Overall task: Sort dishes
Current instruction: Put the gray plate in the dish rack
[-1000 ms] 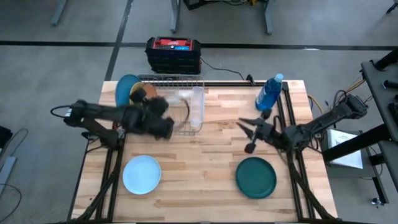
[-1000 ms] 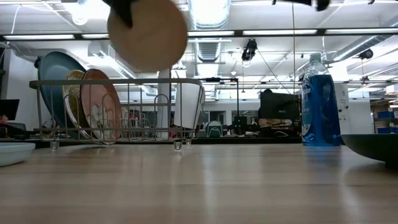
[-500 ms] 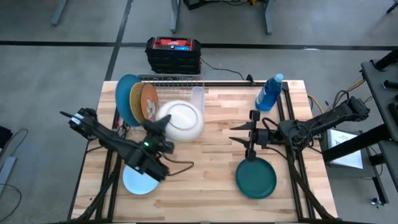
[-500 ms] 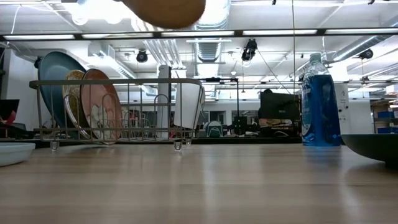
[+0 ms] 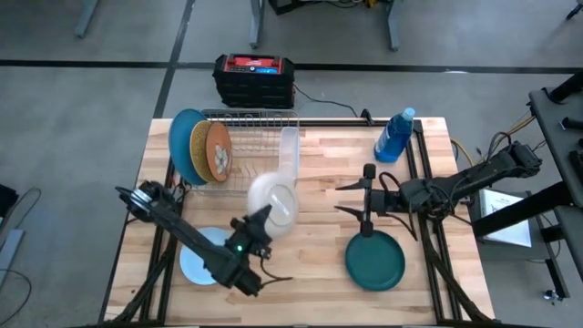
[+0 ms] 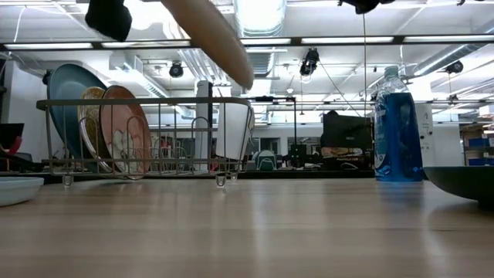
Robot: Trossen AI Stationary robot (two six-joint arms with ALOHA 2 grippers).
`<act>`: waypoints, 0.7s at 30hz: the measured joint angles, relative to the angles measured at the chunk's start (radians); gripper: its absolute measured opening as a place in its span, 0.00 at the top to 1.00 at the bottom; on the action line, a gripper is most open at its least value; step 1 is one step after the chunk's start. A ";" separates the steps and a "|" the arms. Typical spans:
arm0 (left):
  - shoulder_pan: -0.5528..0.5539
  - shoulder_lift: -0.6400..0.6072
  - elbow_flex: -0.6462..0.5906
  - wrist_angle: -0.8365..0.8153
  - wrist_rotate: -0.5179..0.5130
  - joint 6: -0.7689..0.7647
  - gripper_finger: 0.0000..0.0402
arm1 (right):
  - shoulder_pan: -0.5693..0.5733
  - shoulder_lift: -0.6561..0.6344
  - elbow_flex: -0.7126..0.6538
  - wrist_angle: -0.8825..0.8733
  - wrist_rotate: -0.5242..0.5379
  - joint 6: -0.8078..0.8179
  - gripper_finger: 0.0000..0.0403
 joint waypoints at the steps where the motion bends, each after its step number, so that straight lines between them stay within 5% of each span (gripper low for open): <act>1: -0.011 0.018 0.006 -0.001 0.002 0.024 0.96 | 0.000 0.000 0.000 0.000 0.006 0.006 0.48; 10: -0.049 0.048 0.120 -0.012 0.000 0.051 0.96 | -0.004 0.000 0.000 -0.008 0.018 0.013 0.49; 15: -0.036 0.006 0.227 -0.010 0.007 -0.179 0.96 | -0.013 0.000 0.000 -0.016 0.019 0.049 0.48; 21: 0.073 -0.228 0.287 -0.013 0.013 -0.443 0.96 | -0.035 0.000 0.000 -0.023 0.019 0.149 0.48</act>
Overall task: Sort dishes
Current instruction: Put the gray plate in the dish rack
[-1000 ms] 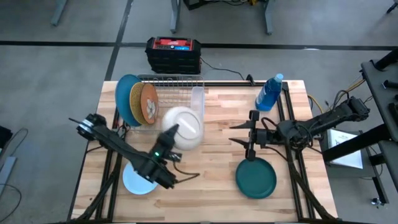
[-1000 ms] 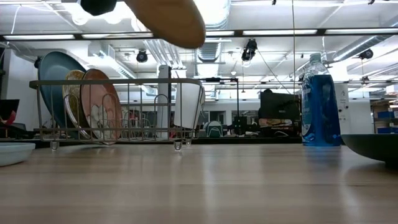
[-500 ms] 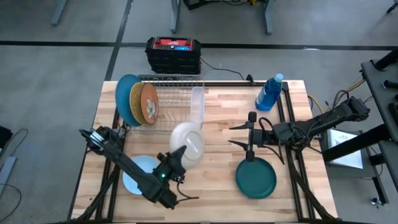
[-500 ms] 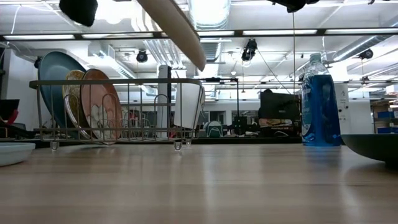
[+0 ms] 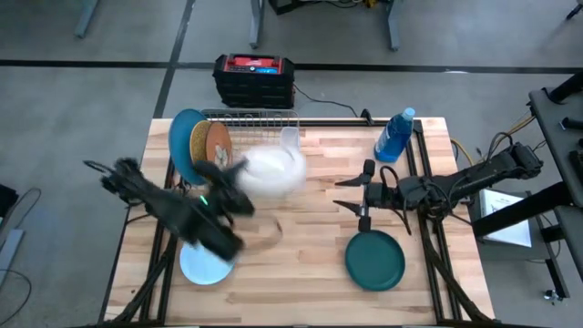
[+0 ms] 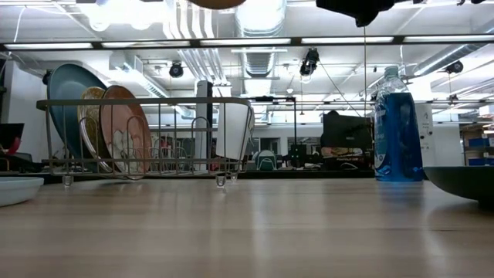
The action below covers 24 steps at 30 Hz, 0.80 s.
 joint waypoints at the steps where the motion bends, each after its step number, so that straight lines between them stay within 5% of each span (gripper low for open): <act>1: 0.026 -0.048 -0.001 0.000 0.023 -0.054 0.96 | -0.002 0.000 0.000 0.000 0.000 0.010 0.48; 4: 0.131 -0.194 -0.020 0.000 0.146 -0.295 0.96 | -0.005 0.000 0.000 -0.010 0.000 0.044 0.49; 8: 0.322 -0.359 -0.117 0.000 0.553 -0.627 0.95 | -0.005 0.000 0.000 -0.031 0.000 0.068 0.48; 13: 0.465 -0.475 -0.302 -0.001 0.754 -0.805 0.96 | -0.010 0.001 0.000 -0.014 -0.001 0.071 0.48; 20: 0.537 -0.491 -0.396 0.000 0.816 -0.845 0.96 | -0.158 0.005 0.066 0.009 -0.016 0.057 0.51; 24: 0.541 -0.443 -0.386 0.001 0.792 -0.870 0.96 | -0.356 0.058 0.208 -0.119 -0.258 0.061 0.53</act>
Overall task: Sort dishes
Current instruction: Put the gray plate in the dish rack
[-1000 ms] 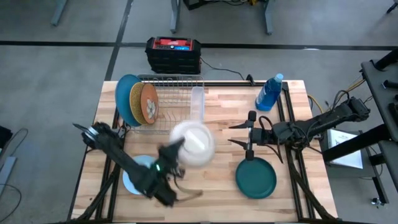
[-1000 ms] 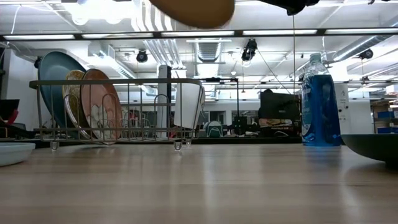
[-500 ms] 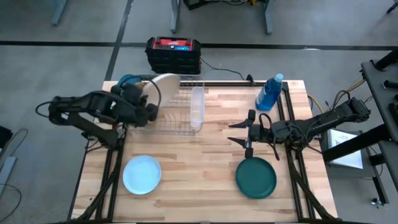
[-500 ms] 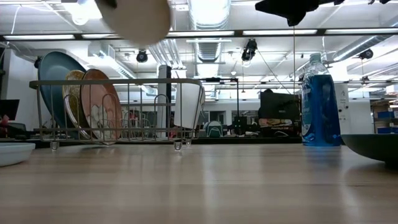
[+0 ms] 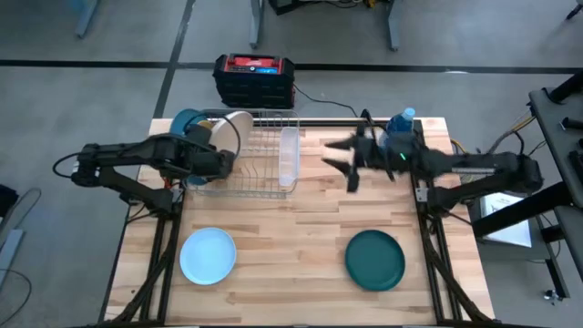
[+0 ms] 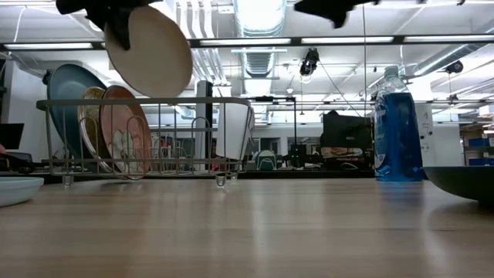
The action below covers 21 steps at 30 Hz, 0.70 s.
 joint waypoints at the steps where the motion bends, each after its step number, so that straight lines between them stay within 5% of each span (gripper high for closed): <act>1: 0.001 0.014 0.001 0.000 -0.009 -0.012 0.96 | -0.053 0.030 0.038 -0.020 -0.091 0.002 0.54; 4: 0.013 0.063 0.002 0.000 -0.022 -0.023 0.96 | -0.188 0.136 0.146 -0.067 -0.317 0.006 0.55; 14: 0.022 0.163 0.034 0.000 -0.142 0.018 0.96 | -0.388 0.483 0.443 -0.152 -0.679 -0.208 0.54; 21: 0.018 0.171 0.044 0.000 -0.143 0.027 0.96 | -0.424 0.642 0.627 -0.151 -0.696 -0.320 0.54</act>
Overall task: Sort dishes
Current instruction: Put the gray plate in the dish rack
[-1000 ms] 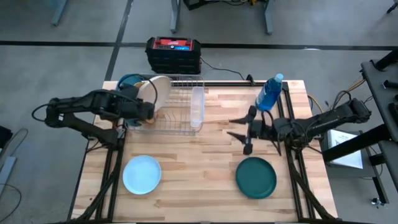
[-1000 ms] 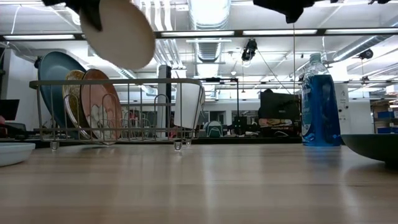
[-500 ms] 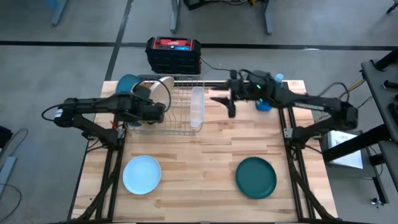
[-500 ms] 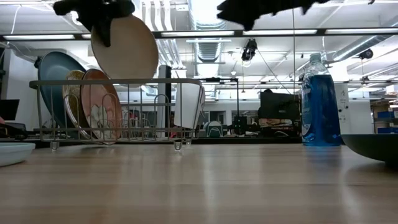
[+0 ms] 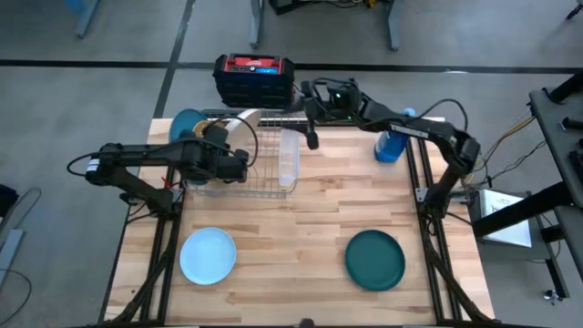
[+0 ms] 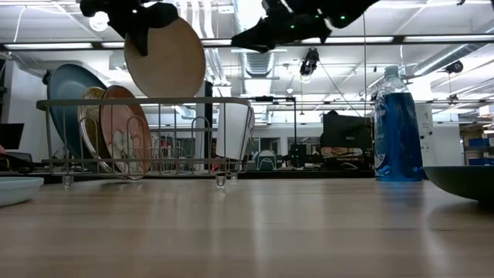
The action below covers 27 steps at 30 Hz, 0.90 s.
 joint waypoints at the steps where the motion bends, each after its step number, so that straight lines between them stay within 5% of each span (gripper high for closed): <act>1: -0.002 0.001 0.000 0.004 0.000 0.000 0.96 | 0.000 0.019 0.028 0.001 0.000 -0.001 0.54; 20: -0.100 0.001 0.000 0.116 -0.074 0.049 0.96 | 0.003 0.312 0.448 -0.154 -0.073 0.009 0.52; 27: -0.112 0.001 -0.001 0.129 -0.084 0.102 0.89 | 0.023 0.365 0.535 -0.186 -0.148 -0.019 0.69</act>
